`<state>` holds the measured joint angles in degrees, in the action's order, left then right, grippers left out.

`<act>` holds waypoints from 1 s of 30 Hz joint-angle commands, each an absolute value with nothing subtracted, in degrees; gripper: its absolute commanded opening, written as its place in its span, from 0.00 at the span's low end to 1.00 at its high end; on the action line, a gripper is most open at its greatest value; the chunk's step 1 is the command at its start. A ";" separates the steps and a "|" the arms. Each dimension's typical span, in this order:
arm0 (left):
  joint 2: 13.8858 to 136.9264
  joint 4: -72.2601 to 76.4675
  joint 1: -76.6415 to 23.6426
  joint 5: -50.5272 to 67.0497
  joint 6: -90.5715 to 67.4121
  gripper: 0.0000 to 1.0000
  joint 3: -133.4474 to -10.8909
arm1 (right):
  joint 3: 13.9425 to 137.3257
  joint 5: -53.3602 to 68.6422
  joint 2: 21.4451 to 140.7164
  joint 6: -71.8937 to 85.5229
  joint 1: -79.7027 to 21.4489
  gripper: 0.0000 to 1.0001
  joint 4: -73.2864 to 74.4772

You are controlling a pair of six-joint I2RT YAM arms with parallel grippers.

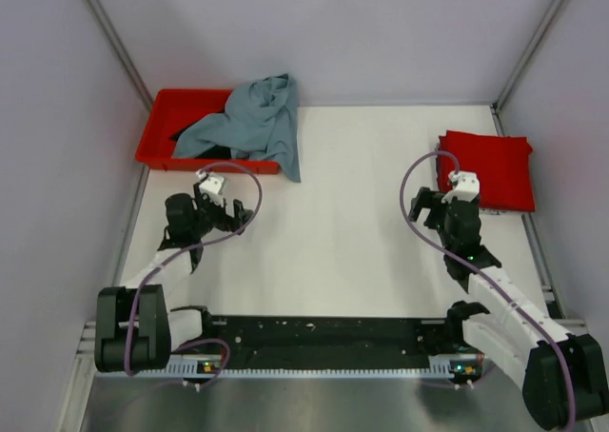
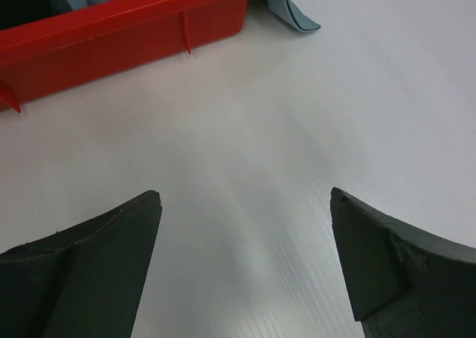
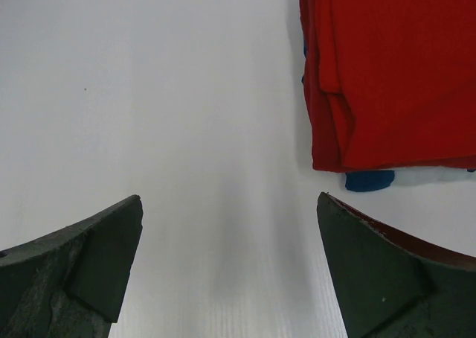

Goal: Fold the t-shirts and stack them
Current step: Grab crumpled tshirt from bin with the left arm

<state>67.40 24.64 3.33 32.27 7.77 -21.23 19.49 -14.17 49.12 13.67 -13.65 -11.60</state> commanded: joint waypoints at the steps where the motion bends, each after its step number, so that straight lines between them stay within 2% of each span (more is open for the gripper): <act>1: 65.22 21.72 3.52 31.98 5.54 0.99 -25.83 | 19.42 -15.20 48.60 13.54 -13.54 0.99 -14.50; 6: 66.96 5.84 3.60 43.21 16.76 0.99 -39.78 | 19.68 -12.05 45.45 14.59 -13.54 0.99 -13.80; 9: 71.79 0.97 3.52 45.88 19.34 0.99 -50.50 | 22.05 -8.54 43.60 14.77 -13.45 0.99 -11.87; 12: 80.12 0.27 2.82 42.38 18.37 0.99 -62.09 | 25.22 -4.76 43.42 15.20 -13.54 0.99 -9.59; 15: 92.41 -9.03 0.80 34.75 19.95 0.95 -77.46 | 27.50 -0.80 44.30 15.38 -13.45 0.99 -8.79; 19: 110.17 -23.43 -1.84 29.01 21.53 0.84 -100.93 | 30.05 -0.18 46.22 14.51 -13.45 0.99 -6.86; 22: 120.29 -29.34 -3.51 27.78 22.67 0.83 -115.00 | 31.72 -0.26 47.28 13.63 -13.54 0.99 -5.98; 26: 127.52 -29.80 -5.97 25.32 23.55 0.88 -122.51 | 32.87 -0.18 49.39 12.48 -13.54 0.99 -5.98; 30: 130.51 -20.33 -7.29 17.95 21.19 0.87 -121.21 | 33.66 1.58 51.24 12.22 -13.54 0.99 -5.19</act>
